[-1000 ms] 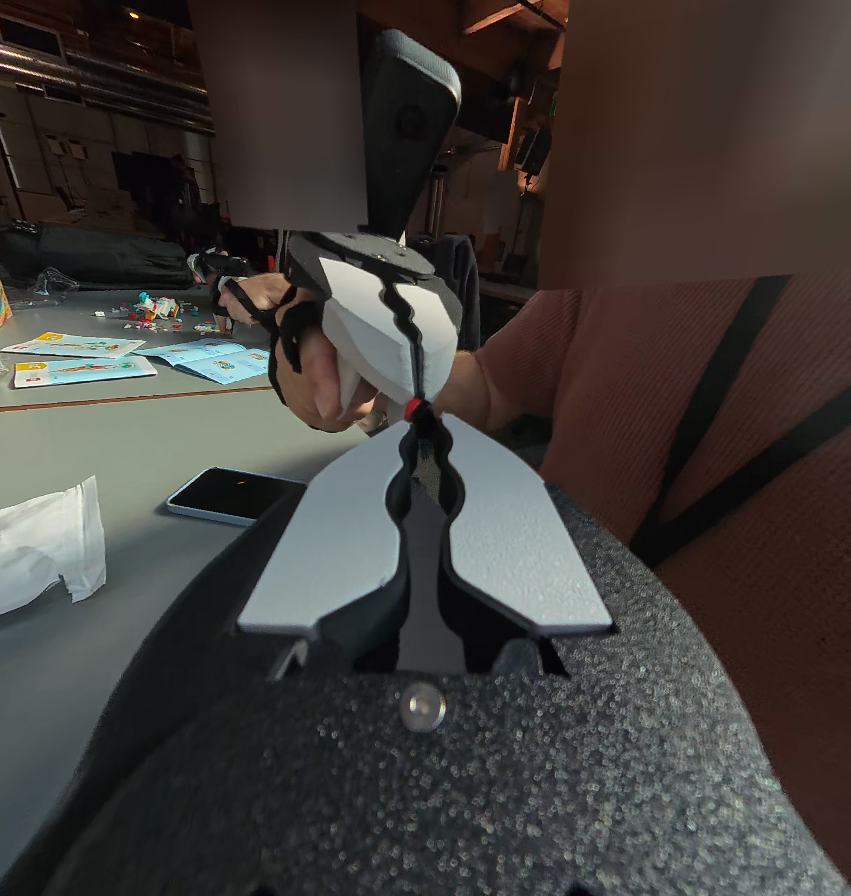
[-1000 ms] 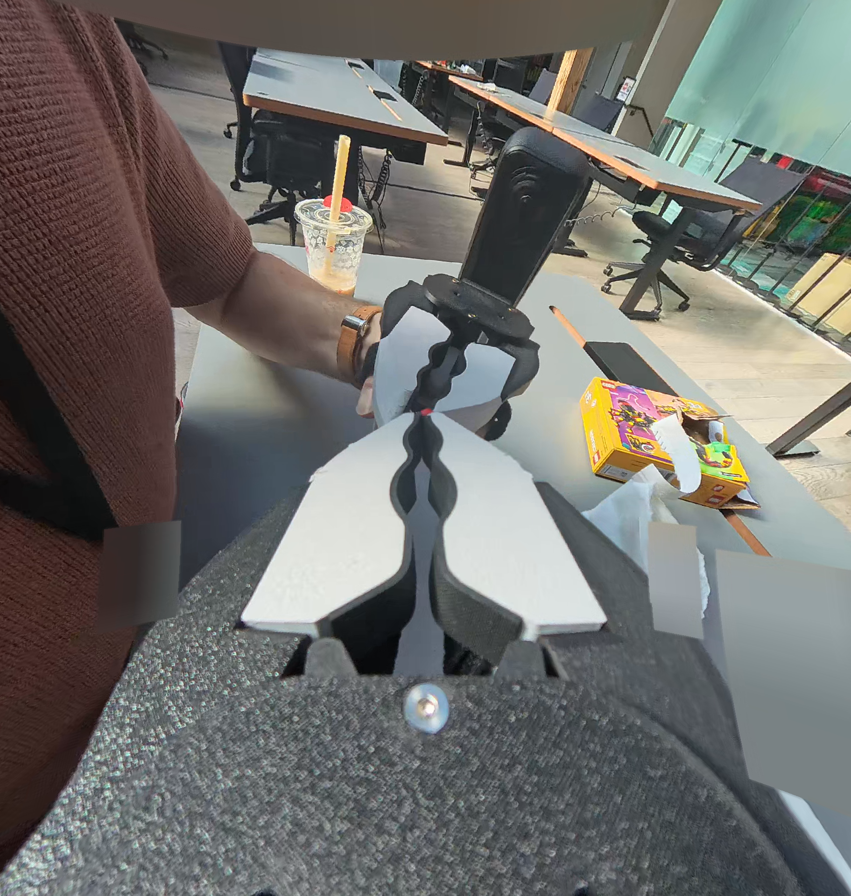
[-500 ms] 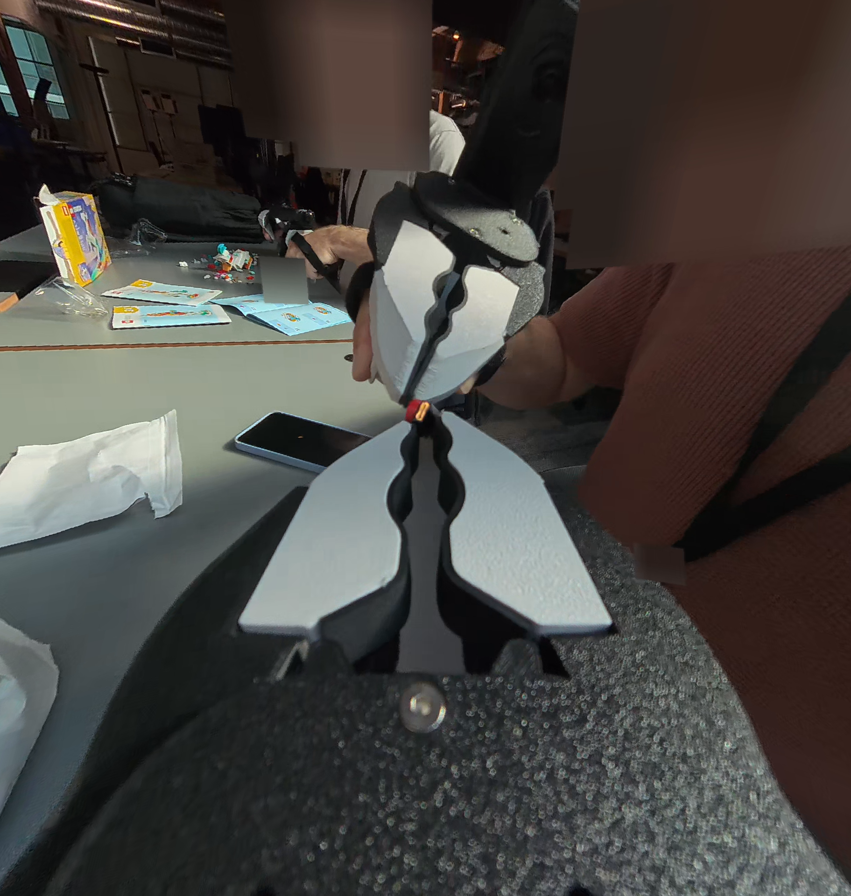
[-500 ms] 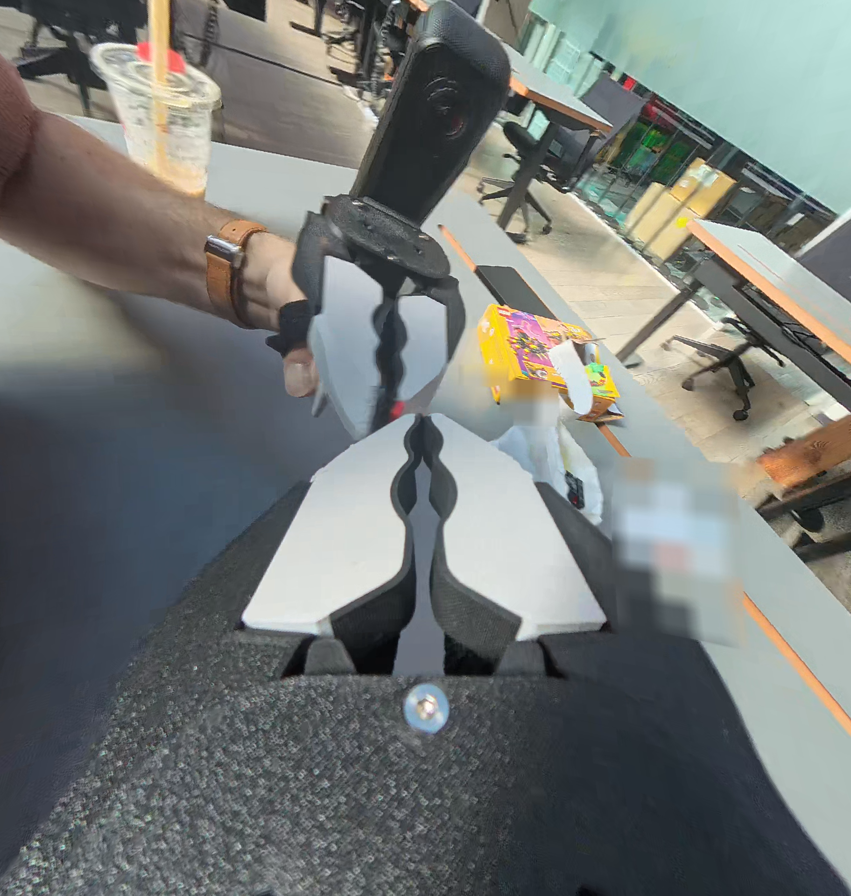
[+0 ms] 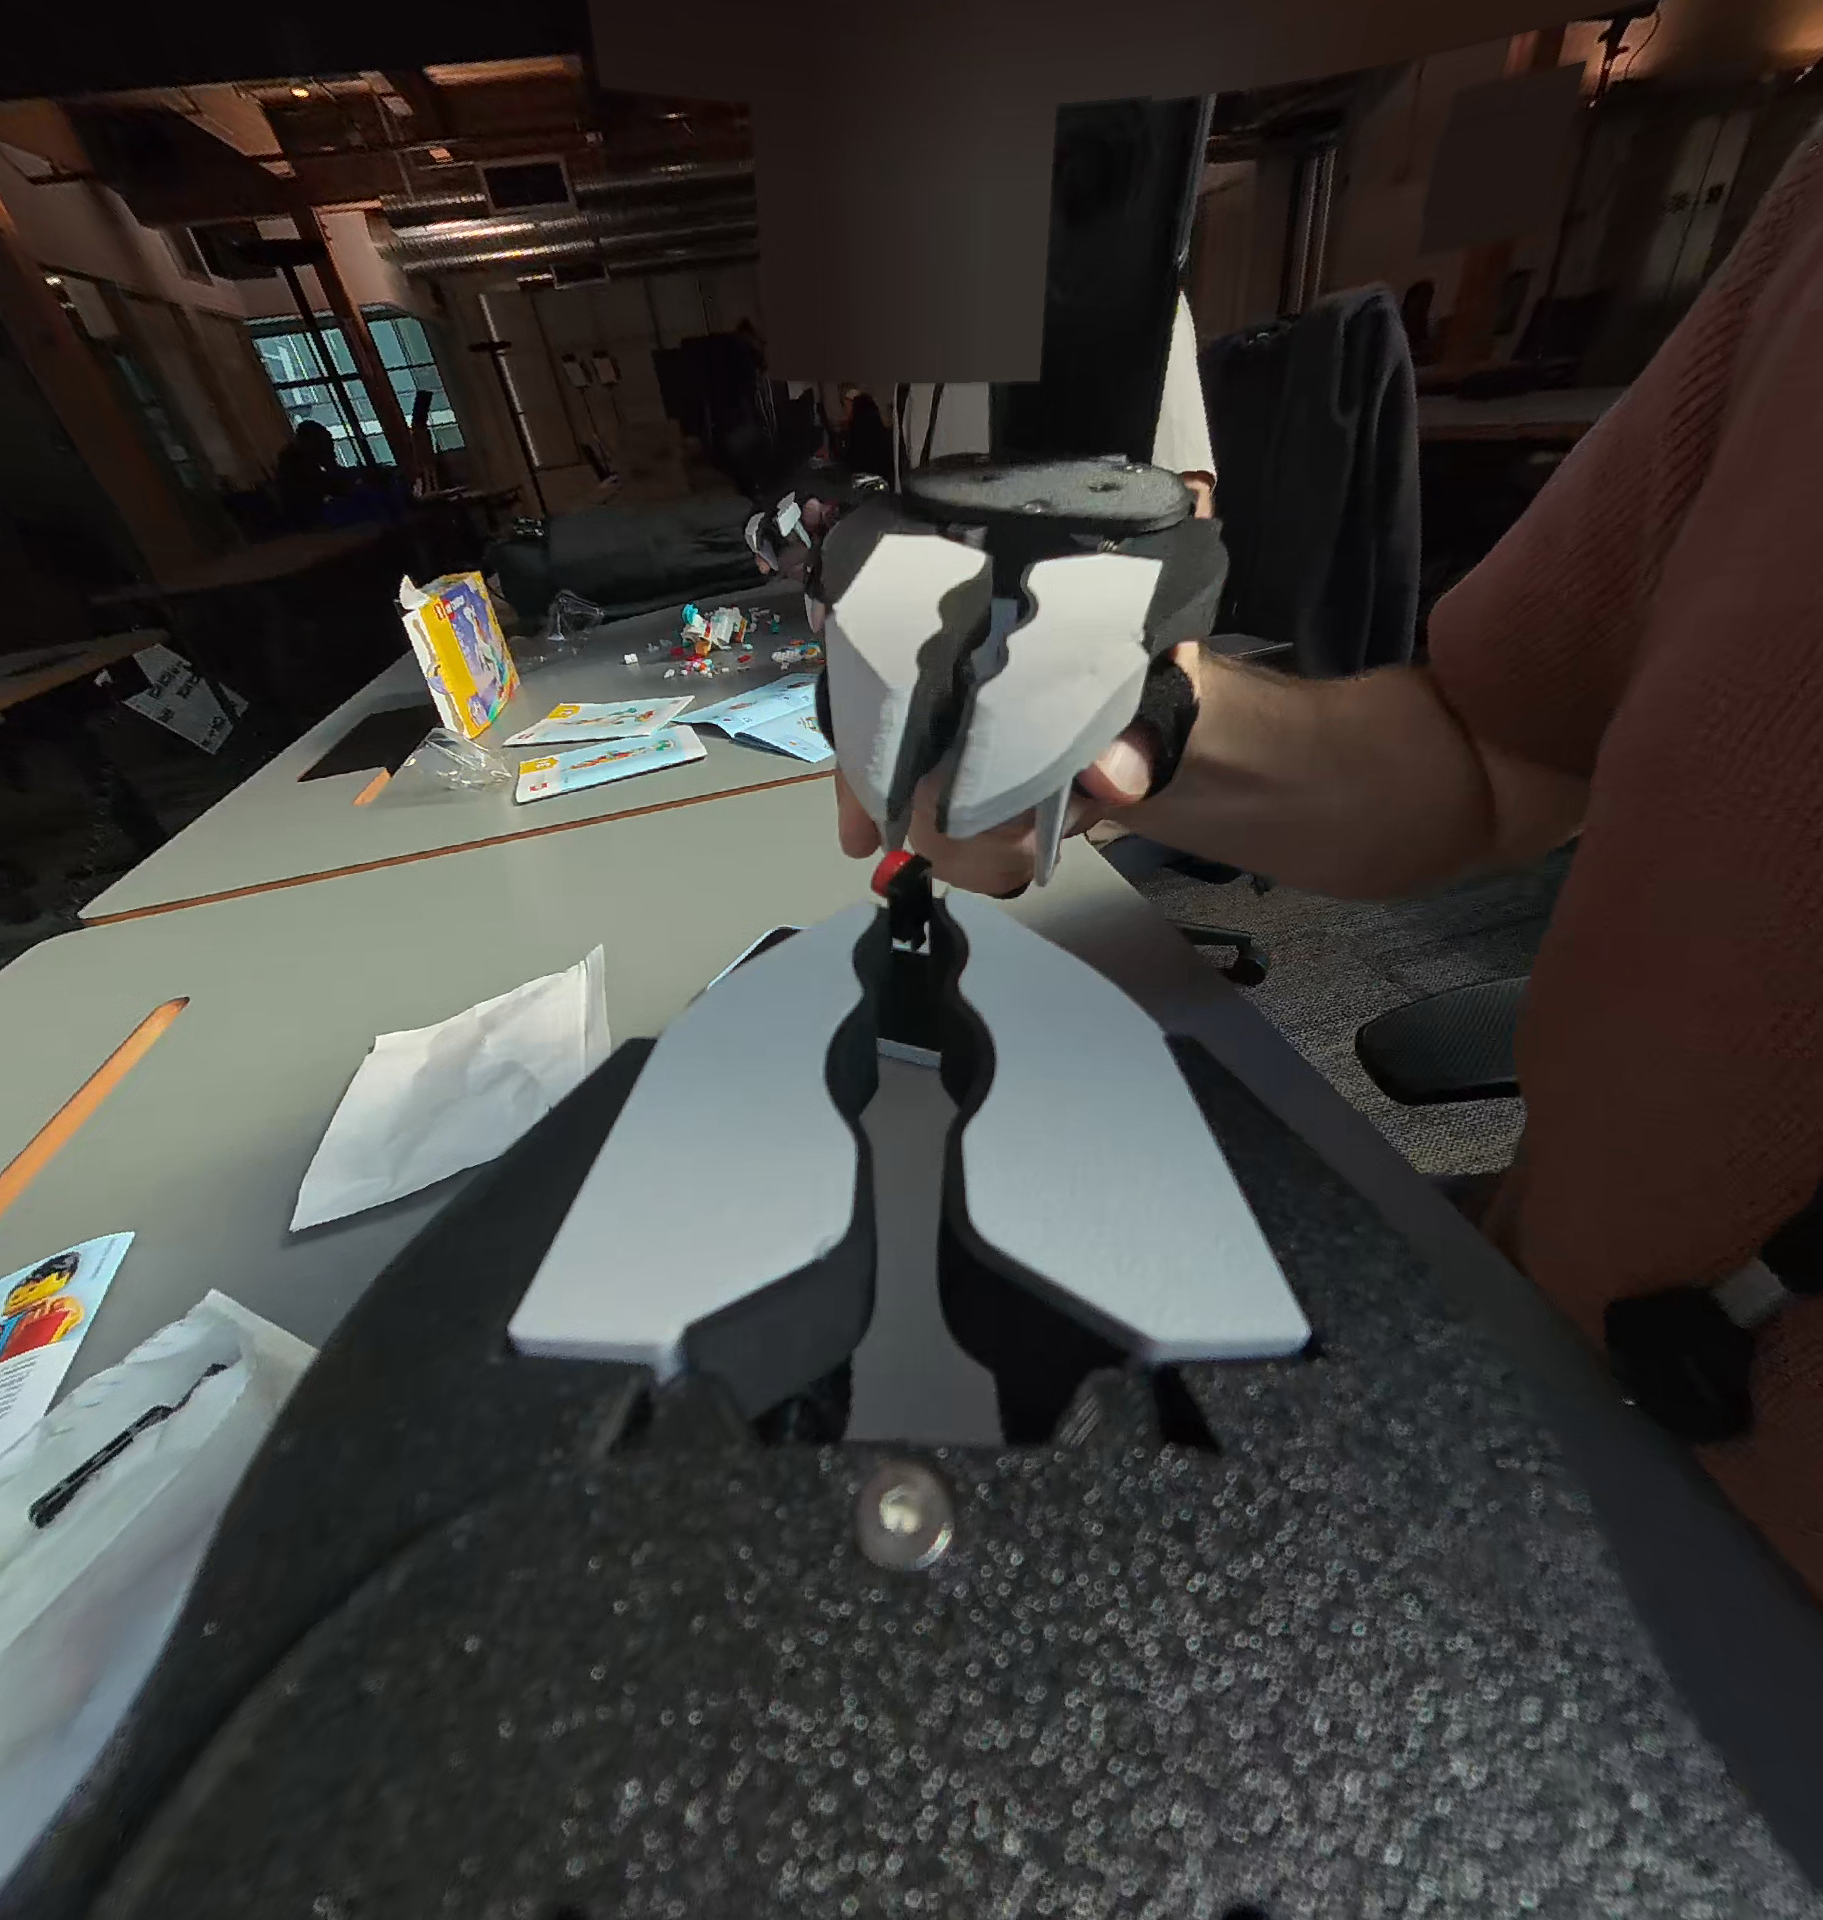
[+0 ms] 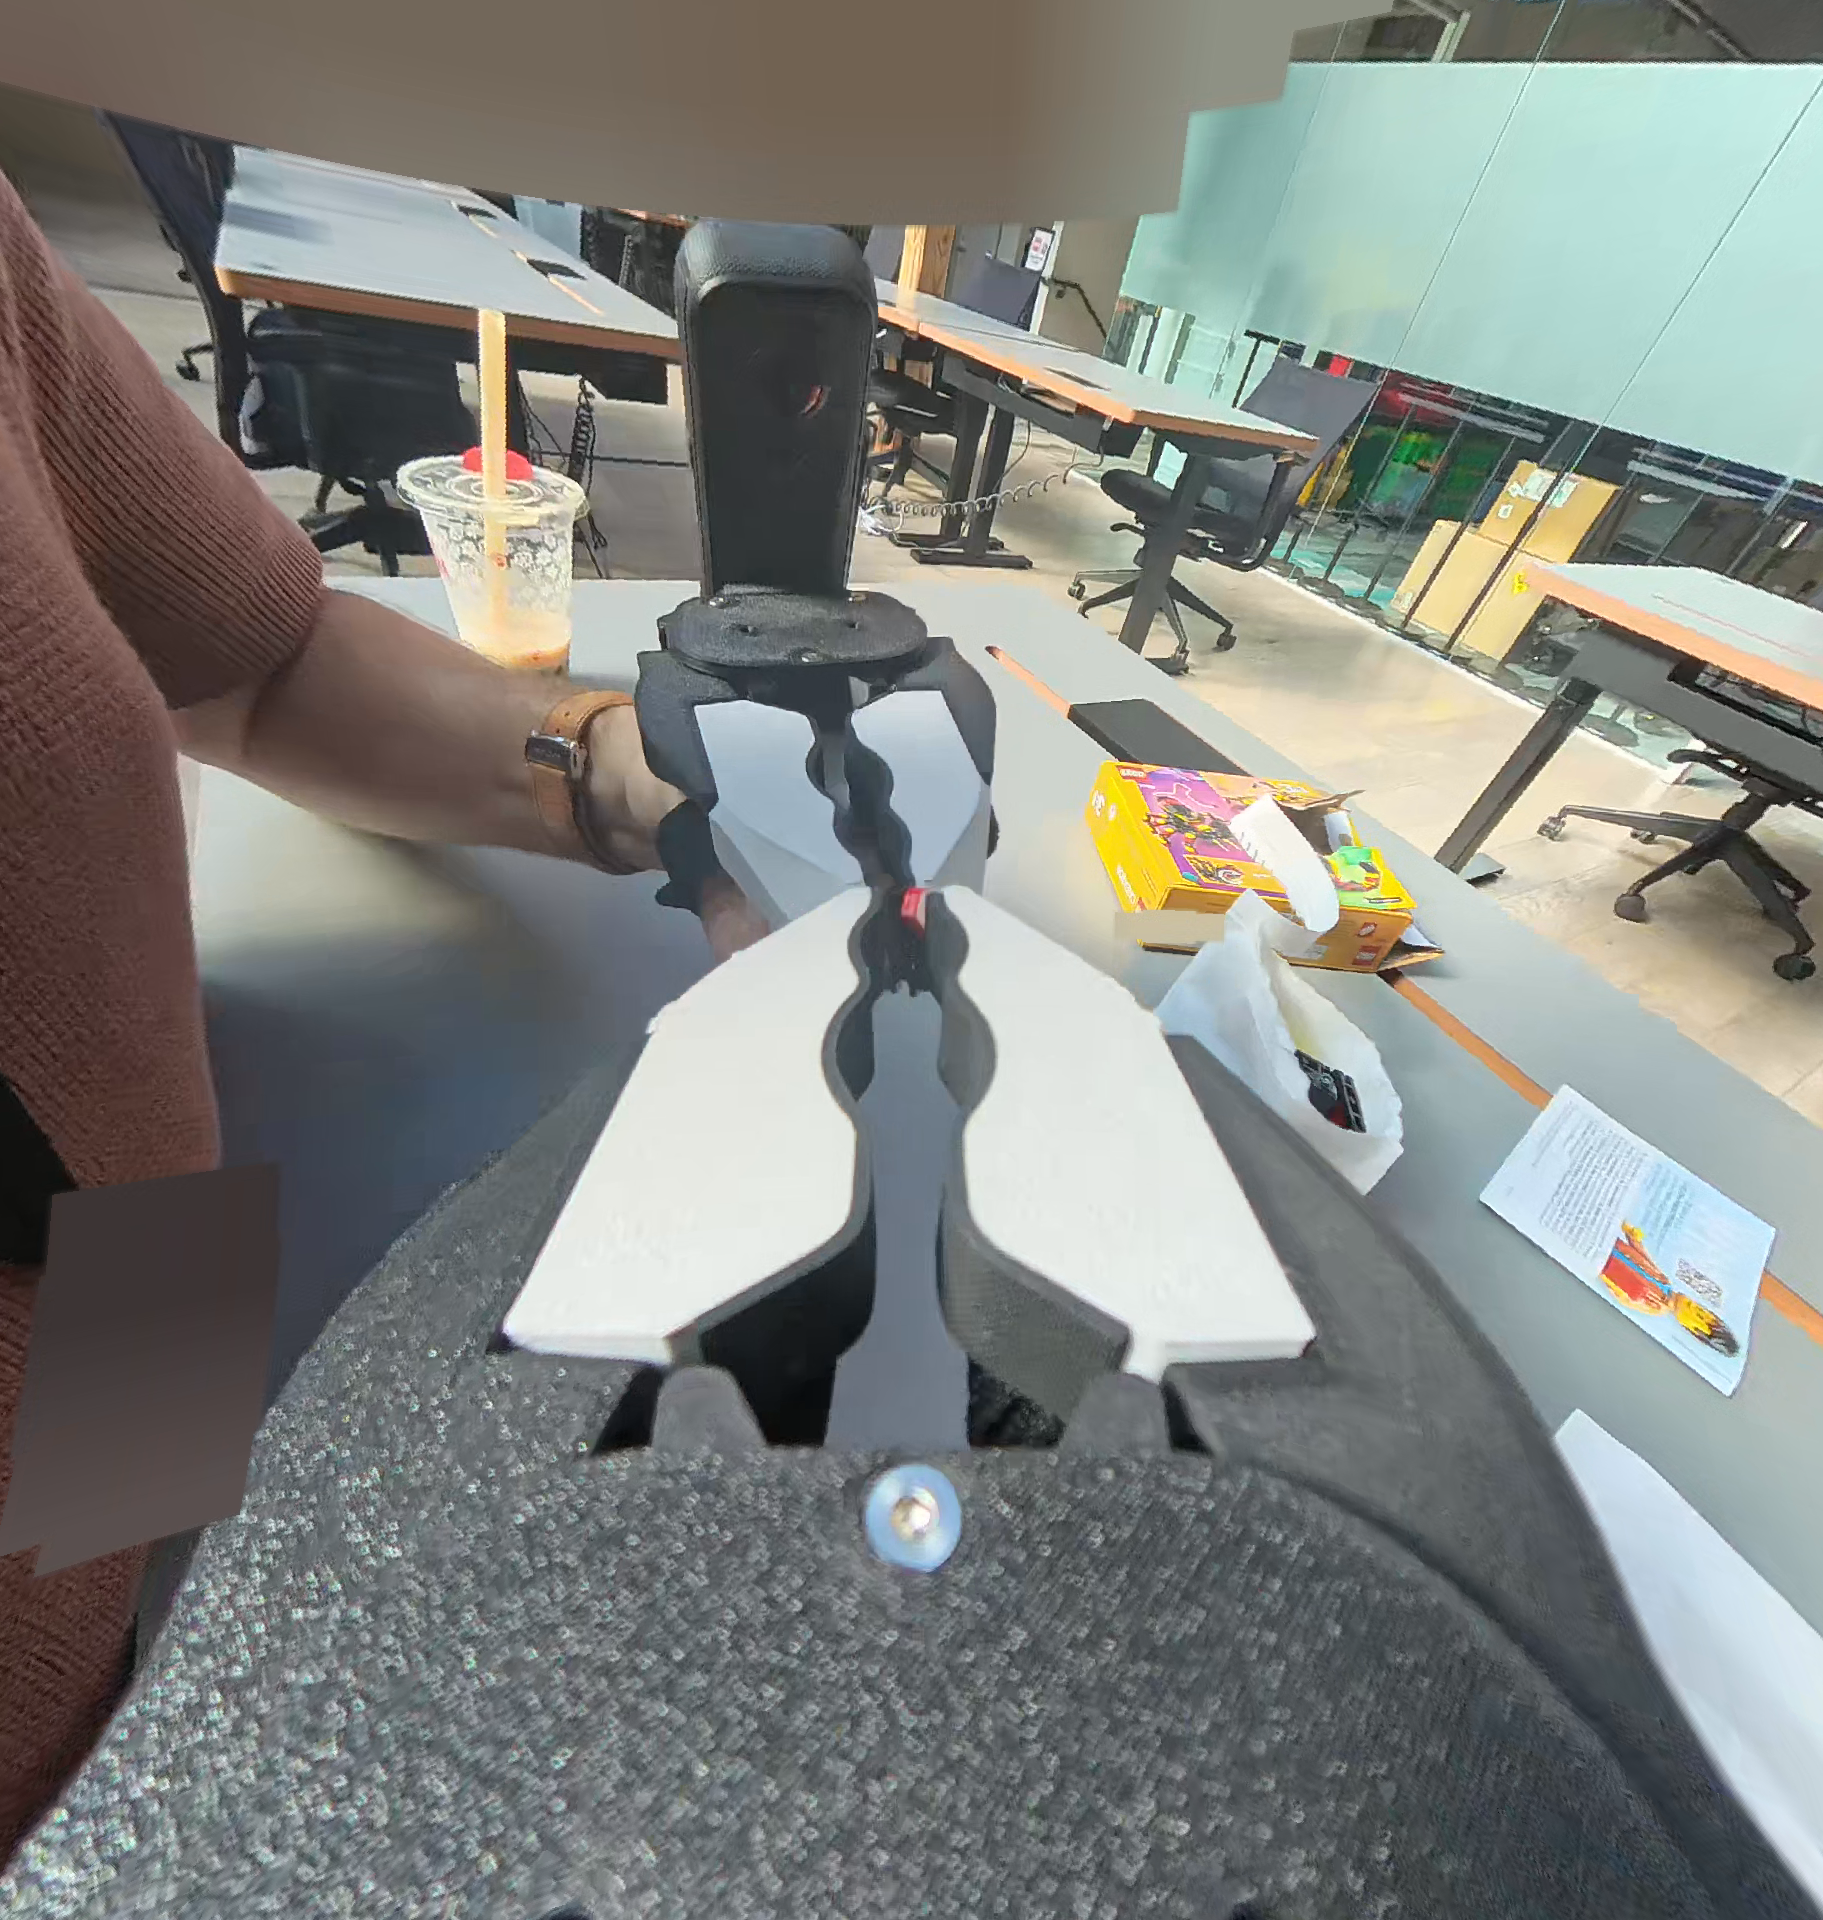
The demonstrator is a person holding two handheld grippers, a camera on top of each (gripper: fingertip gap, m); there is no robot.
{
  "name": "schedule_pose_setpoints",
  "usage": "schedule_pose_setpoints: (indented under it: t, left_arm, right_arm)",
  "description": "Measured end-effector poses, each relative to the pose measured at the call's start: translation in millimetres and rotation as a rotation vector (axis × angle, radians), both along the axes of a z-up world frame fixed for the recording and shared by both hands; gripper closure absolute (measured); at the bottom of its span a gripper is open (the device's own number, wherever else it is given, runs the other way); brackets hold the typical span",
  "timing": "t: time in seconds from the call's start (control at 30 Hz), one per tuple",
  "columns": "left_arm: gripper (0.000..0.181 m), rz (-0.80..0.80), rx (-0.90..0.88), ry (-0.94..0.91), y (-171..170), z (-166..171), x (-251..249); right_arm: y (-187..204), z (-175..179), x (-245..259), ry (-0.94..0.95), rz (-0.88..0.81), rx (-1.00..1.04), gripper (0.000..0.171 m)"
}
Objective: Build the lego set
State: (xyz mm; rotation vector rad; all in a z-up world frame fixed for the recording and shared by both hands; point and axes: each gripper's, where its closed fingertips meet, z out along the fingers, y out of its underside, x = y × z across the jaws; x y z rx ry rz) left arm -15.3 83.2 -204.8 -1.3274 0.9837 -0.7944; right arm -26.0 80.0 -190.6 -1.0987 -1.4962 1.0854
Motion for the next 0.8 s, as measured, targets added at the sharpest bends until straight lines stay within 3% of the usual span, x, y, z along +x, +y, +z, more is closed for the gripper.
schedule_pose_setpoints:
  t: [0.5,0.8]
  left_arm:
    - [0.175,-0.051,0.018,0.029,-11,0,3]
    - [0.176,-0.109,0.055,0.259,-22,-20,6]
  right_arm:
    - [-8,-4,-4,-0.044,0.055,0.079,0.166]
    - [-16,-22,1,-0.214,0.094,0.305,0.169]
